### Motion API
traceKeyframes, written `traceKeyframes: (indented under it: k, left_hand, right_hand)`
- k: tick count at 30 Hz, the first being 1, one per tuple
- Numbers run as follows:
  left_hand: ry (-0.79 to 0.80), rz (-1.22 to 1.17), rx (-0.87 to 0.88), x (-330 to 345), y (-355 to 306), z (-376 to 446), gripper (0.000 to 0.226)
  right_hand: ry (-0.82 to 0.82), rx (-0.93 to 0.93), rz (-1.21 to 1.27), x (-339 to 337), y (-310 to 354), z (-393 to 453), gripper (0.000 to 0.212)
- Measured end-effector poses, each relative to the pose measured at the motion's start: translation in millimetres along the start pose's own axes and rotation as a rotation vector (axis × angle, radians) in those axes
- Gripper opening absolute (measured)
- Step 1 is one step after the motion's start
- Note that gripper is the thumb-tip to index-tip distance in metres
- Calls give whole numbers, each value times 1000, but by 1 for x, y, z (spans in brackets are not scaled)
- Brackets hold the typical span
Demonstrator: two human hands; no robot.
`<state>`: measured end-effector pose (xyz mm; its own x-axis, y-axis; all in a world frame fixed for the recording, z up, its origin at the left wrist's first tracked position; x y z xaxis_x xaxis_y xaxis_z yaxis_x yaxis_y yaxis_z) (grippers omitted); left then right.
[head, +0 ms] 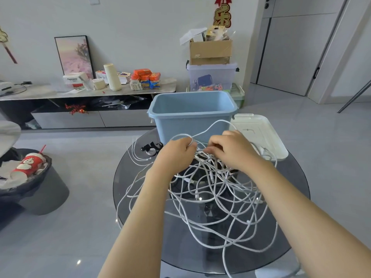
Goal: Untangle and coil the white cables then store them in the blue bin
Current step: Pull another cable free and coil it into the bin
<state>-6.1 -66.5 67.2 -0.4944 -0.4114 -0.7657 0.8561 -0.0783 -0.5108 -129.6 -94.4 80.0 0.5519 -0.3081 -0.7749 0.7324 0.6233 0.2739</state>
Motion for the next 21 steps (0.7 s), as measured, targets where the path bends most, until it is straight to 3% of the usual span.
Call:
traceKeyframes:
  k: [6,11,17,21]
  left_hand:
    - [91,-336,-149,-19,16,2,45]
    - [279,-316,-111,-10,8,0,33]
    - [125,-791,-305,-16,3,2,34]
    - [94,-1490,-582,-15,1,6,39]
  right_hand:
    - [-78,-14,114,-8,-10,-1,27]
    - [-124,172,317,-11,-17,-2,22]
    - [40,297,272,18,-25,-12,25]
    - [138,278,213,27,-27,-17,26]
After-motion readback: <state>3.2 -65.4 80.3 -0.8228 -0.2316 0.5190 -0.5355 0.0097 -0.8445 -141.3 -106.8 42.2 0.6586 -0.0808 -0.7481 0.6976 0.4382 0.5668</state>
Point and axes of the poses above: each hand's wrist, its own z-axis towards the middle knuckle, its own x-axis out of the palm, y = z × x, the point moved 9 cm from there along z, towards the middle knuckle, and after that the axes turned 14 degrees about -y, right-handed, at the moved point
